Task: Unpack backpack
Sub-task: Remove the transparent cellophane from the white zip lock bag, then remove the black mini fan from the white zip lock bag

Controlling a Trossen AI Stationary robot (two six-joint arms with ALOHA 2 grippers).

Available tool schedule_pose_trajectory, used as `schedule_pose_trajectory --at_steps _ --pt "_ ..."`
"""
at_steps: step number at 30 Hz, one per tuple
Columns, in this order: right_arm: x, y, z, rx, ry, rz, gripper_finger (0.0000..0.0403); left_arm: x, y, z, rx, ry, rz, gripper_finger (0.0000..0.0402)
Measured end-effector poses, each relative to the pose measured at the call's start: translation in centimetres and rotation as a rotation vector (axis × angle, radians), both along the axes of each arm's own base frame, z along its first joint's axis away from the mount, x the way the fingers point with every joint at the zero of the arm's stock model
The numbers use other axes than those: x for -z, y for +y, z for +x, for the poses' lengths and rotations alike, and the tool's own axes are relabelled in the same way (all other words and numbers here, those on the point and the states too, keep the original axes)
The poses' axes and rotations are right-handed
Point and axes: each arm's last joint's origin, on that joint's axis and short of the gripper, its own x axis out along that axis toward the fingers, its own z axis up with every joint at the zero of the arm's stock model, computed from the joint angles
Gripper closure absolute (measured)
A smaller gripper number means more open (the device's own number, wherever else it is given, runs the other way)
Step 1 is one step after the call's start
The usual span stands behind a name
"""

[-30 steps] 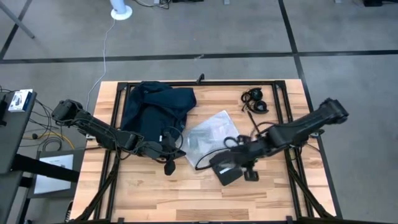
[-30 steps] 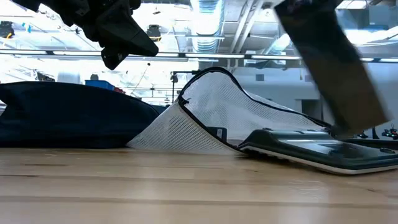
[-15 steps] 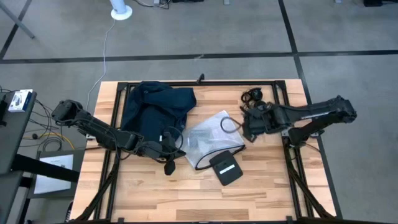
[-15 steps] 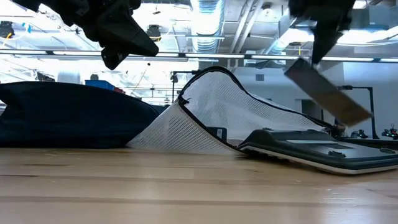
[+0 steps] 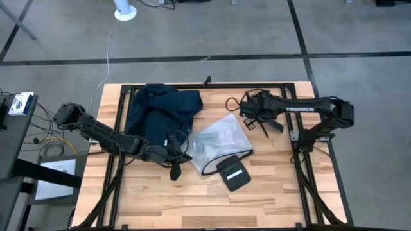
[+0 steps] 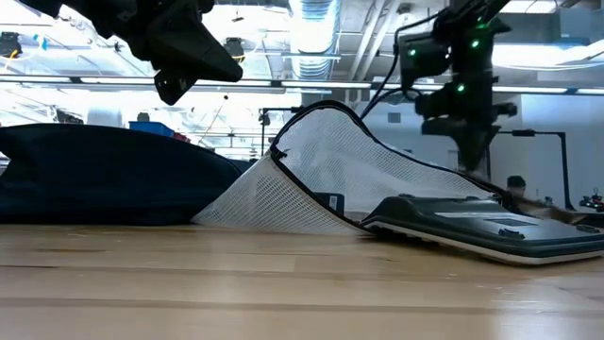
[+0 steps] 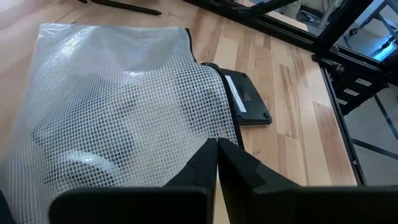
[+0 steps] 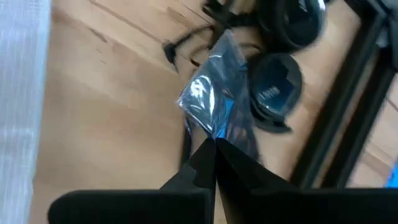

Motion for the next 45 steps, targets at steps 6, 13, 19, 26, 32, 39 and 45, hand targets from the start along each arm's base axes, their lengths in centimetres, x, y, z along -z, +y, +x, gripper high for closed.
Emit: schedule_pose_trajectory --at_steps 6,13,19,26,32,39,45 --pt "0.0 -0.3 0.3 -0.07 0.019 -0.001 0.0346 0.0 0.0 0.0 -0.001 0.001 0.0 0.0402" --pt "-3.2 0.8 -0.2 -0.139 -0.092 -0.003 0.0274 0.0 0.0 0.0 -0.002 -0.003 -0.003 0.0402" --pt "-5.4 4.3 -0.6 -0.286 -0.277 0.135 0.0255 0.0 0.0 0.0 -0.003 0.004 0.001 0.0402" --pt "-6.6 9.9 -0.8 -0.455 -0.403 0.184 0.0264 0.1 0.4 0.1 -0.019 0.008 0.005 0.0402" --pt "-5.0 14.9 -0.2 -0.696 -0.542 0.214 0.027 0.8 2.0 0.1 -0.074 0.092 0.035 0.0402" --pt "-1.9 18.3 0.5 -0.895 -0.877 0.137 0.027 2.5 5.0 -0.9 -0.205 0.325 0.063 0.0402" --pt "2.1 17.8 0.4 -0.791 -0.942 0.046 0.0273 2.5 7.7 -0.4 -0.28 0.32 -0.008 0.0402"
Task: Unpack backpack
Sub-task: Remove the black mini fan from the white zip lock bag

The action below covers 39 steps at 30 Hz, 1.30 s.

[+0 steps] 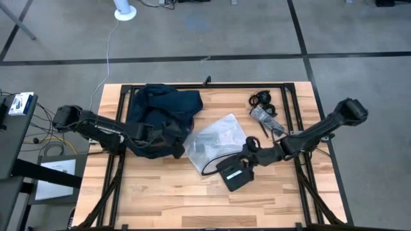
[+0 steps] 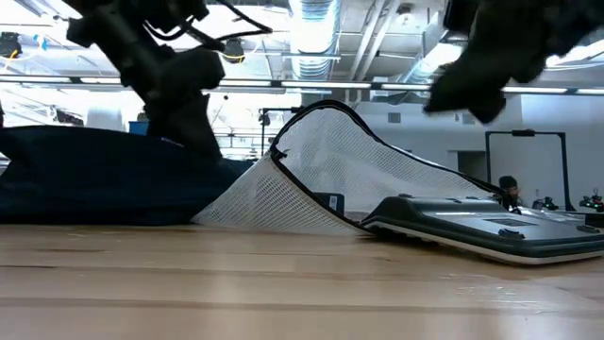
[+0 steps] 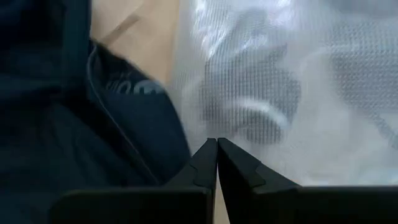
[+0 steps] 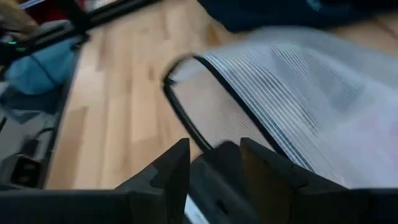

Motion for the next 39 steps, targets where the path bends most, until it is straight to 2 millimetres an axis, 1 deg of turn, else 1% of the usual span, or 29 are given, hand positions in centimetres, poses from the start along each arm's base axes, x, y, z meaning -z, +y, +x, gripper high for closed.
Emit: schedule_pose_trajectory --at_steps 3,5,9,14,17,19,21,23,25,27,30,34,36,39 --pt "1.4 0.5 0.7 0.009 0.04 0.004 0.0285 -0.3 0.5 0.8 0.027 -0.058 0.019 0.0402" --pt "2.1 1.1 1.1 -0.006 0.053 -0.006 0.0297 0.3 1.0 1.4 0.059 -0.051 0.016 0.0402" --pt "2.6 2.2 2.6 -0.044 0.04 -0.034 0.0331 2.9 1.6 2.8 0.07 0.01 -0.004 0.0402" --pt "3.7 2.5 4.1 0.024 0.064 -0.088 0.0378 5.7 2.1 5.1 0.065 0.088 0.049 0.0402" --pt "4.7 2.5 5.0 0.045 0.096 -0.113 0.0399 7.1 2.2 6.5 0.076 0.13 0.037 0.0402" --pt "5.2 2.3 5.6 0.081 0.102 -0.123 0.0398 7.2 2.0 7.7 0.127 0.11 -0.002 0.0402" --pt "5.5 2.0 6.2 0.111 0.107 -0.135 0.0398 7.3 1.4 8.7 0.222 0.083 -0.037 0.0402" --pt "5.9 1.7 6.8 0.121 0.123 -0.153 0.04 7.2 0.6 9.3 0.299 0.075 -0.053 0.0402" --pt "6.2 1.4 7.2 0.131 0.139 -0.168 0.0402 6.8 0.2 9.6 0.339 0.076 -0.036 0.0402" --pt "6.1 1.2 7.5 0.139 0.158 -0.173 0.0402 6.5 0.0 9.9 0.354 0.077 -0.023 0.0402" --pt "5.7 1.2 7.0 0.165 0.198 -0.152 0.0402 6.4 0.0 9.9 0.342 0.098 -0.031 0.0402" --pt "3.6 1.2 5.8 0.224 0.193 -0.063 0.0402 6.4 0.1 9.9 0.337 0.099 -0.034 0.0402" --pt "2.8 1.0 5.2 0.285 0.196 0.009 0.04 6.4 0.1 9.9 0.337 0.099 -0.035 0.0402" --pt "2.0 0.3 5.1 0.334 0.183 0.086 0.0378 6.3 0.1 9.9 0.336 0.093 -0.034 0.0402"
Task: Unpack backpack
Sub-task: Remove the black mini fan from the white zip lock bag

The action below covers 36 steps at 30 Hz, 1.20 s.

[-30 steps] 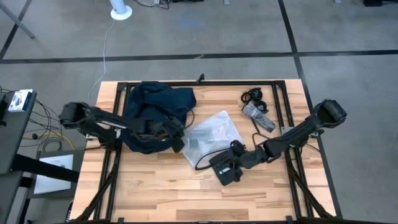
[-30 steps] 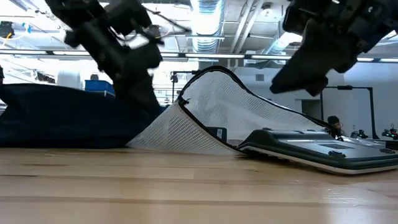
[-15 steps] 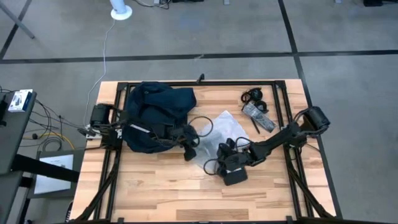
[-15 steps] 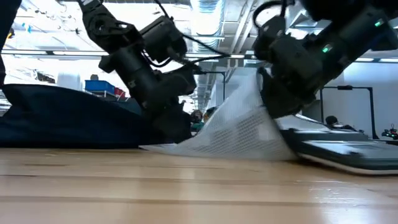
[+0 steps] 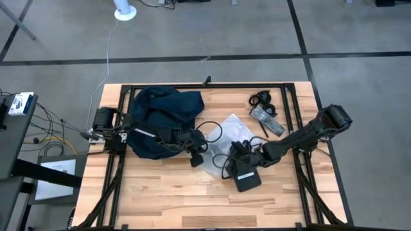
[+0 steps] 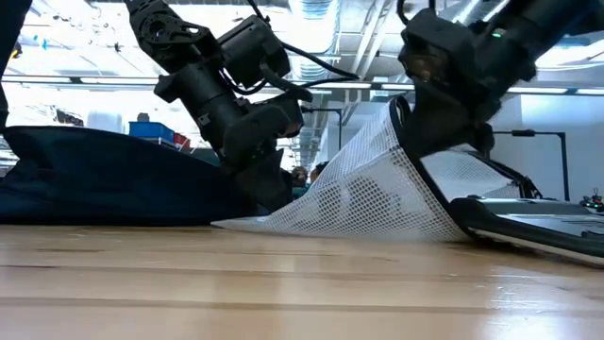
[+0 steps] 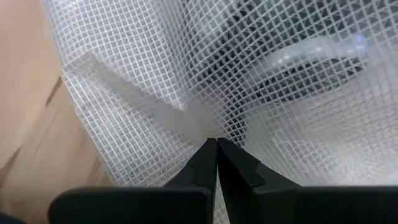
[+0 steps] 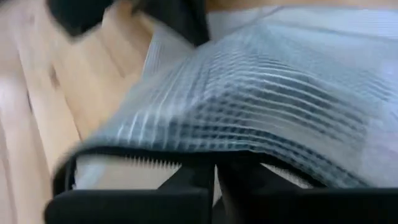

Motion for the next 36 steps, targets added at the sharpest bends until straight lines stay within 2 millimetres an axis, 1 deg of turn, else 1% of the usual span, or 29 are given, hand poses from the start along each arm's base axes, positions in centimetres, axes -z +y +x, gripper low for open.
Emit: schedule_pose_trajectory --at_steps 3,6,9,13,16,18,20,22,27,30,36 --pt "0.1 -0.8 0.5 0.055 -0.001 0.079 0.0332 0.0 0.0 0.0 -0.014 0.0 -0.012 0.0402" --pt "0.4 -1.7 1.5 0.111 0.007 0.146 0.0274 0.0 0.0 0.0 -0.016 0.001 -0.022 0.0402" --pt "0.9 -2.1 2.7 0.107 0.033 0.132 0.0215 0.0 0.0 0.0 -0.017 0.001 -0.039 0.0402" --pt "0.0 -2.2 4.3 0.069 0.054 0.119 0.0138 0.0 -0.1 0.0 -0.023 0.001 -0.048 0.0402" --pt "-0.3 -2.0 5.0 0.055 0.104 0.097 0.0092 0.0 -0.1 0.0 -0.03 0.003 -0.053 0.0402" --pt "-0.4 -1.9 5.4 0.056 0.117 0.092 0.0071 0.0 -0.1 0.0 -0.041 0.003 -0.062 0.0402" --pt "-0.4 -1.8 5.8 0.056 0.119 0.092 0.0058 0.0 -0.1 0.0 -0.048 0.002 -0.068 0.0402" --pt "-0.1 -1.7 6.3 0.063 0.125 0.095 0.0054 0.0 -0.1 0.0 -0.058 0.002 -0.076 0.0402" --pt "1.0 -1.6 7.4 0.079 0.145 0.097 0.0062 -0.2 -0.4 0.2 -0.116 -0.025 -0.091 0.0402" --pt "1.1 -1.8 7.4 0.102 0.147 0.111 0.0067 -0.4 -1.1 0.4 -0.105 -0.069 -0.083 0.0402" --pt "1.0 -2.0 7.5 0.129 0.13 0.13 0.007 -0.4 -2.0 0.3 -0.092 -0.062 -0.068 0.0402"
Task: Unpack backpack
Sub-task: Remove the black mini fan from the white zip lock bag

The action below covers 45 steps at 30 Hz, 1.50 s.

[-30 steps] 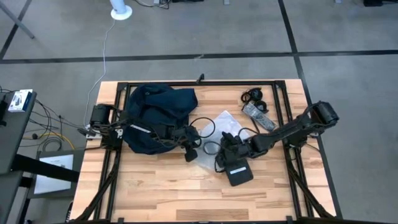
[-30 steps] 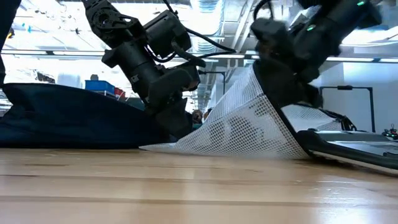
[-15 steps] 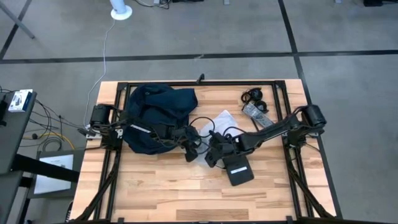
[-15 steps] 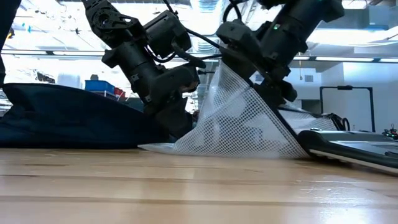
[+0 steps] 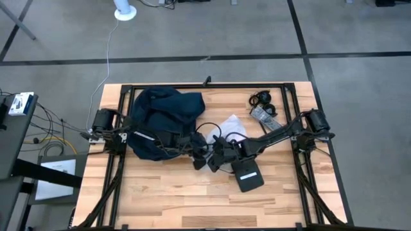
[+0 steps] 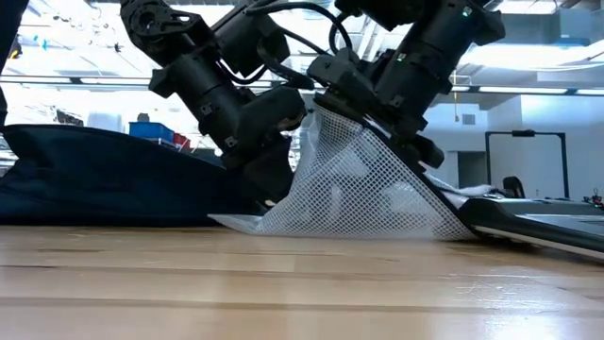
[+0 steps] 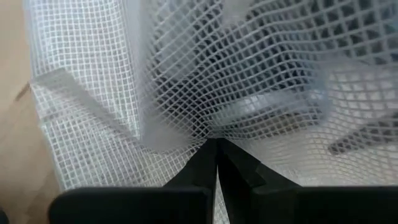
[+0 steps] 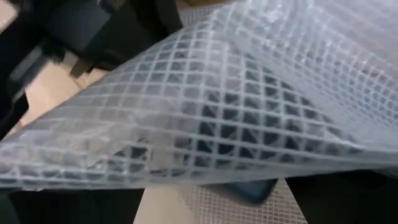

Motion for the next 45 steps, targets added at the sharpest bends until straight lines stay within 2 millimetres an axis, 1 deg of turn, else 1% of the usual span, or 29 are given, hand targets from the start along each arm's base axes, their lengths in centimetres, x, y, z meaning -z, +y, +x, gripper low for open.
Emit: schedule_pose_trajectory --at_steps 10,15,20,25,27,32,34,40,45 --pt "0.3 -0.4 -0.6 -0.01 0.081 -0.035 0.007 0.1 -1.1 -0.2 0.1 0.013 0.055 0.0402" --pt "1.2 -0.8 -1.2 -0.006 0.109 -0.054 0.007 0.0 -2.4 -0.2 0.216 -0.006 0.103 0.0402" --pt "1.7 -1.2 -1.5 -0.049 0.134 -0.104 0.0073 0.0 -3.1 -0.4 0.258 0.0 0.123 0.0402" --pt "1.4 -1.2 -0.9 -0.202 0.118 -0.203 0.0101 0.0 -3.1 -0.4 0.26 -0.004 0.123 0.0402" --pt "1.3 -1.5 -0.7 -0.235 0.106 -0.228 0.0112 0.0 -3.1 -0.4 0.26 -0.004 0.123 0.0402" --pt "1.4 -2.7 -0.7 -0.151 0.117 -0.186 0.0128 -0.1 -3.1 -0.4 0.243 -0.007 0.11 0.0402" --pt "1.5 -2.8 -0.8 -0.143 0.129 -0.185 0.0136 -0.1 -3.1 -0.4 0.24 -0.006 0.107 0.0402" --pt "1.6 -2.8 -1.0 -0.182 0.158 -0.176 0.018 0.0 -3.1 -0.4 0.241 -0.003 0.107 0.0402" --pt "1.6 -2.0 -1.2 -0.228 0.17 -0.132 0.0183 0.1 -3.1 -0.5 0.253 0.016 0.118 0.0402"
